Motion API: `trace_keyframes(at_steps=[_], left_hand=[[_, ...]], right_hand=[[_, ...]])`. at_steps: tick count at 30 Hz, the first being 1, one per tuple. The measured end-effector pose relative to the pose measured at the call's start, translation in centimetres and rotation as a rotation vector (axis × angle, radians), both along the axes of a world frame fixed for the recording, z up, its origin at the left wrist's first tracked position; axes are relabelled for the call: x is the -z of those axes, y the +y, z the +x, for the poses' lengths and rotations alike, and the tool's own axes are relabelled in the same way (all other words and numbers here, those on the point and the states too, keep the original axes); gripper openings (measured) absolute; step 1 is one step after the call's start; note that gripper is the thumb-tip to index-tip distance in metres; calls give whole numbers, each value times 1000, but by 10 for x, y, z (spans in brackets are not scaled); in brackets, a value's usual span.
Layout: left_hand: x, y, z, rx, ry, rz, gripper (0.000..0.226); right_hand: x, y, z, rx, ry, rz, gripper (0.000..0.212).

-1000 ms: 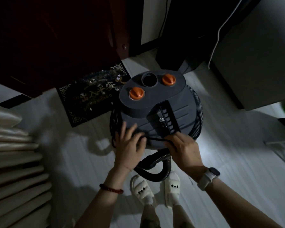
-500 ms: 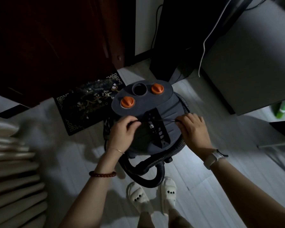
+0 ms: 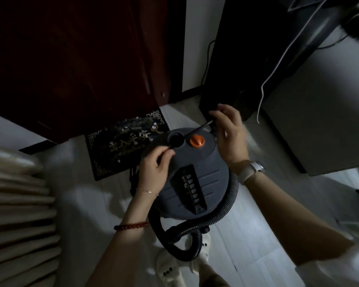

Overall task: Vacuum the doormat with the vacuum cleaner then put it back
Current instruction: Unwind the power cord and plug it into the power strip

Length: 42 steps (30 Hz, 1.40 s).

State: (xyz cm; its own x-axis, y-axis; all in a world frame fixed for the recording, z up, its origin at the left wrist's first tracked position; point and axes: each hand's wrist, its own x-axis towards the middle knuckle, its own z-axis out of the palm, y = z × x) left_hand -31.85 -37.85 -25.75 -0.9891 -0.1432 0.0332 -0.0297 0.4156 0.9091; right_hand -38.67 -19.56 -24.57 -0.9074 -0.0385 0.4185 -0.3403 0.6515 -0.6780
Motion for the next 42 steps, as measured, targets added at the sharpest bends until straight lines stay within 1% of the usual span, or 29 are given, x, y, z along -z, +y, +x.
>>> trace_keyframes(at_steps=[1,2,3,4,5,6,7,8,9,10,12,14,17,19,20,21,23,25,27,29,31,33,34,35,38,39,40,41,42], left_hand=[[-2,-5,0,-40,-1,-10,18],[-5,-10,2,-56,-9,-17,22],[-6,-16,5,-57,-28,-22,26],[-9,-22,8,-44,-46,-21,28],[-10,-28,11,-30,-63,-27,27],[-11,-34,15,-15,-82,-32,22],[-13,-41,18,-9,-98,-38,15],[-14,-49,22,-6,-112,-37,10],[-13,-56,26,-11,-125,-35,11],[-11,-64,32,-11,-136,-27,12],[-9,-76,45,-6,-176,-11,8],[-6,-85,59,-26,-240,-6,11],[-2,-101,87,-86,-313,-31,15],[2,-112,110,-121,-290,-79,42],[4,-119,121,-133,-283,-103,47],[7,-125,132,-141,-291,-133,41],[15,-133,154,-158,-326,-217,17],[23,-135,176,-188,-317,-299,16],[27,-136,189,-246,-366,-274,19],[28,-134,190,-275,-457,-122,24],[22,-130,185,-305,-493,50,42],[18,-124,173,-331,-513,116,61],[15,-119,165,-361,-515,202,64],[9,-114,153,-417,-530,339,59],[-11,-98,103,-654,-566,814,38],[-20,-93,82,-697,-553,898,34],[-27,-90,60,-718,-535,931,25],[-36,-84,38,-737,-505,923,14],[-44,-79,15,-769,-455,885,14]], right_hand=[[-10,-12,-7,1,-96,-157,29],[-14,-23,-14,63,-252,-395,31],[-20,-34,-21,120,-430,-686,29],[-25,-43,-27,173,-618,-934,21],[-29,-49,-31,204,-784,-1130,12],[-29,-55,-37,227,-901,-1303,15],[-33,-61,-39,275,-982,-1497,23],[-36,-66,-41,323,-1005,-1673,27],[-41,-72,-42,339,-1022,-1743,29],[-43,-78,-42,312,-1017,-1637,30],[-54,-96,-35,187,-1000,-1329,27],[-61,-109,-23,25,-941,-1105,15],[-65,-123,5,-149,-918,-859,22],[-61,-129,30,-210,-914,-715,19],[-58,-130,45,-244,-919,-651,19],[-54,-132,59,-280,-928,-614,19],[-46,-137,88,-294,-962,-591,19],[-39,-140,114,-279,-984,-588,20],[-34,-142,131,-278,-1000,-568,20],[-32,-141,139,-271,-1007,-566,19],[-34,-138,139,-275,-973,-575,21],[-41,-132,134,-295,-913,-568,31],[-45,-129,131,-292,-885,-566,36],[-49,-126,126,-282,-870,-575,37],[-64,-117,103,-302,-867,-686,24],[-68,-114,93,-314,-865,-726,26],[-73,-111,83,-322,-859,-759,30],[-77,-107,72,-316,-851,-788,33],[-81,-102,60,-294,-843,-822,32]])
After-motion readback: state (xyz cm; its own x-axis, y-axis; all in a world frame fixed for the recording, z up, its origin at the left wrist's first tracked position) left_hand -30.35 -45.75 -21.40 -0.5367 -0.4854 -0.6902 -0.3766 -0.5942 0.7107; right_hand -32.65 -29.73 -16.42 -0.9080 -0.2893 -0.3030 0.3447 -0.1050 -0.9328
